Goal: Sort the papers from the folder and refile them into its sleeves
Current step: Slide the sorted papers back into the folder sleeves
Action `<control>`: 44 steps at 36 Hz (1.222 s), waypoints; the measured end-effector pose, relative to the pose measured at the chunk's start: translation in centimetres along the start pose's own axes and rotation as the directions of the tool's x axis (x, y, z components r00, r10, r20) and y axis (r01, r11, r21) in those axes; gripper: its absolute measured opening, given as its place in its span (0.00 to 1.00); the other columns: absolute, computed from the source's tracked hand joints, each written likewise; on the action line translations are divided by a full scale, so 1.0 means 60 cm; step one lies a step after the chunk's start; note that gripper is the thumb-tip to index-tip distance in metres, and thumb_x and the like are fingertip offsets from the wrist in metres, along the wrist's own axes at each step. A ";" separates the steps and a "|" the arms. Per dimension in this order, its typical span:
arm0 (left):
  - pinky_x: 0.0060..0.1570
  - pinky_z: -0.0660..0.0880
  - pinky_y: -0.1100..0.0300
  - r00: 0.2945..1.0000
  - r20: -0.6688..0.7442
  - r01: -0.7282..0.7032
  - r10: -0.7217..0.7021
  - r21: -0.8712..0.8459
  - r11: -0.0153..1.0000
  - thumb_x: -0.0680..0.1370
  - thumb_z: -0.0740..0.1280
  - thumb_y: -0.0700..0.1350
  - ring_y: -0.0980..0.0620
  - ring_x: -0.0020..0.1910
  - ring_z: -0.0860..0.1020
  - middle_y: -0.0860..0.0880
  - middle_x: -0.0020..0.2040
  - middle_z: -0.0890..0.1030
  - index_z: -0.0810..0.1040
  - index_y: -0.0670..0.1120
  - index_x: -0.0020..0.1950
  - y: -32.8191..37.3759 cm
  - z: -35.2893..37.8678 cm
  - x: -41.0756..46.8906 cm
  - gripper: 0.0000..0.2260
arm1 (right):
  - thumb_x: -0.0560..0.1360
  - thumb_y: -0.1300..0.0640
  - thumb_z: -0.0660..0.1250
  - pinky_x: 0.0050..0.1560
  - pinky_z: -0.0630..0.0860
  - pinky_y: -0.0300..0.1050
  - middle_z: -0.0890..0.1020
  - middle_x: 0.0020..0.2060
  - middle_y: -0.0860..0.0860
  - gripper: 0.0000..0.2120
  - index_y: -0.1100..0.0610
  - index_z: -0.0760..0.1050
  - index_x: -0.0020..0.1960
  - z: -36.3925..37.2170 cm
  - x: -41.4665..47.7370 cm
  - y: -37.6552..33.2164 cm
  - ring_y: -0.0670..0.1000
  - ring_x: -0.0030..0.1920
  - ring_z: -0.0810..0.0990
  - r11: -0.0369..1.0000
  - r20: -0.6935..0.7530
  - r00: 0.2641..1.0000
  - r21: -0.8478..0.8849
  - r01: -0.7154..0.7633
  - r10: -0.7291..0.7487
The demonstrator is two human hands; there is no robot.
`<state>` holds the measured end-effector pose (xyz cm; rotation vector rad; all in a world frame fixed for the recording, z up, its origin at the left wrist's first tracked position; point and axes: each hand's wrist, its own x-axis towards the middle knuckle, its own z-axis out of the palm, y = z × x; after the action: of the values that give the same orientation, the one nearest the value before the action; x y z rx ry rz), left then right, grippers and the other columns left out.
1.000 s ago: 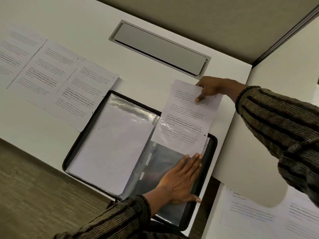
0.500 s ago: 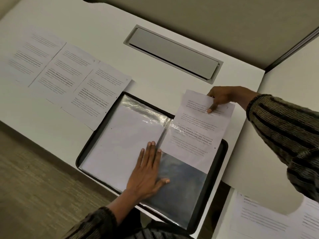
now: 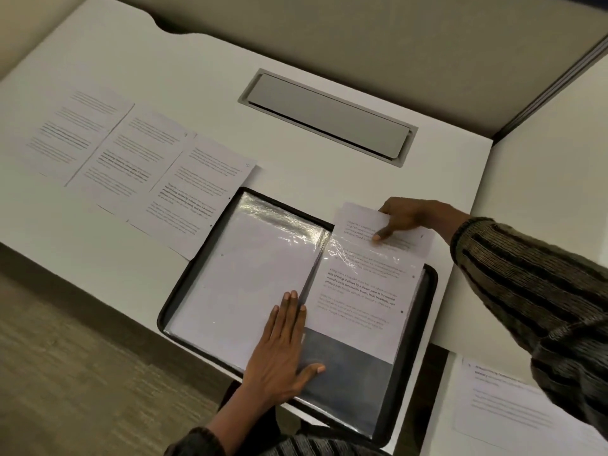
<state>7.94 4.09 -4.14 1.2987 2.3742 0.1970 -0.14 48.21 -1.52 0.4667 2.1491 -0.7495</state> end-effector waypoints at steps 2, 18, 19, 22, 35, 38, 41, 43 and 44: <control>0.81 0.49 0.42 1.000 -0.009 -0.003 0.003 0.012 1.000 0.82 0.57 0.73 0.38 0.86 0.42 0.38 0.86 0.41 0.45 0.37 0.86 -0.007 0.005 -0.017 0.50 | 0.73 0.38 0.77 0.52 0.74 0.47 0.82 0.50 0.49 0.22 0.55 0.83 0.54 0.009 0.000 -0.005 0.52 0.52 0.81 0.999 -0.145 0.989 0.017 0.031 -0.029; 0.81 0.44 0.44 0.999 0.044 -0.007 0.006 0.021 1.000 0.80 0.55 0.76 0.41 0.85 0.37 0.40 0.86 0.36 0.41 0.40 0.86 -0.027 0.002 -0.061 0.51 | 0.71 0.50 0.81 0.45 0.73 0.41 0.86 0.45 0.48 0.08 0.49 0.86 0.48 0.091 -0.023 -0.037 0.50 0.50 0.84 0.992 -0.274 0.959 0.083 0.092 -0.066; 0.81 0.45 0.44 0.999 0.044 -0.006 0.006 0.017 1.000 0.80 0.55 0.75 0.41 0.85 0.37 0.40 0.86 0.36 0.41 0.40 0.86 -0.027 0.002 -0.062 0.51 | 0.71 0.50 0.82 0.46 0.73 0.41 0.87 0.44 0.48 0.09 0.51 0.86 0.49 0.095 -0.025 -0.039 0.51 0.50 0.84 0.991 -0.283 0.957 0.094 0.095 -0.065; 0.81 0.44 0.44 0.999 0.052 -0.001 0.000 0.008 1.000 0.80 0.55 0.76 0.41 0.85 0.37 0.41 0.86 0.35 0.40 0.40 0.86 -0.027 0.002 -0.063 0.51 | 0.71 0.48 0.82 0.44 0.73 0.39 0.86 0.43 0.48 0.12 0.54 0.87 0.50 0.108 -0.033 -0.045 0.49 0.47 0.82 0.984 -0.335 0.941 0.152 0.095 -0.039; 0.80 0.34 0.49 0.996 0.088 -0.003 0.006 -0.033 0.999 0.79 0.57 0.75 0.46 0.82 0.27 0.45 0.83 0.26 0.31 0.45 0.84 -0.031 -0.009 -0.062 0.52 | 0.61 0.50 0.87 0.49 0.76 0.48 0.80 0.45 0.46 0.25 0.49 0.79 0.51 0.153 -0.049 -0.053 0.51 0.48 0.79 0.991 -0.434 0.901 0.116 0.066 -0.009; 0.81 0.31 0.50 0.995 0.100 -0.002 0.008 -0.064 0.998 0.79 0.58 0.74 0.48 0.81 0.25 0.47 0.81 0.23 0.28 0.46 0.83 -0.032 -0.015 -0.062 0.53 | 0.68 0.53 0.84 0.57 0.78 0.49 0.85 0.47 0.43 0.16 0.47 0.79 0.49 0.160 -0.047 -0.053 0.49 0.52 0.83 0.984 -0.391 0.920 0.155 0.091 -0.024; 0.82 0.31 0.50 0.993 0.112 -0.019 0.025 -0.056 0.998 0.79 0.58 0.74 0.48 0.81 0.24 0.47 0.81 0.23 0.28 0.46 0.83 -0.037 -0.018 -0.063 0.52 | 0.75 0.49 0.78 0.59 0.77 0.49 0.86 0.52 0.45 0.09 0.49 0.79 0.50 0.163 -0.050 -0.060 0.50 0.57 0.83 0.980 -0.390 0.920 0.171 0.103 -0.029; 0.82 0.31 0.50 0.993 0.112 -0.029 0.036 -0.060 0.998 0.79 0.59 0.73 0.48 0.81 0.25 0.47 0.82 0.24 0.29 0.46 0.83 -0.039 -0.021 -0.062 0.52 | 0.72 0.44 0.80 0.54 0.75 0.48 0.83 0.51 0.45 0.15 0.49 0.80 0.51 0.162 -0.054 -0.065 0.47 0.54 0.81 0.977 -0.405 0.914 0.197 0.078 0.009; 0.81 0.31 0.50 0.992 0.118 -0.032 0.039 -0.061 0.998 0.79 0.59 0.73 0.48 0.81 0.25 0.48 0.82 0.24 0.28 0.47 0.83 -0.041 -0.022 -0.063 0.52 | 0.69 0.43 0.82 0.52 0.74 0.48 0.81 0.50 0.44 0.19 0.49 0.79 0.52 0.163 -0.055 -0.068 0.46 0.52 0.78 0.980 -0.406 0.913 0.187 0.061 0.021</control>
<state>7.29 -0.27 -2.64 1.2898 2.2301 0.1927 5.21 38.55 -2.43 0.7624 2.4773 -0.9486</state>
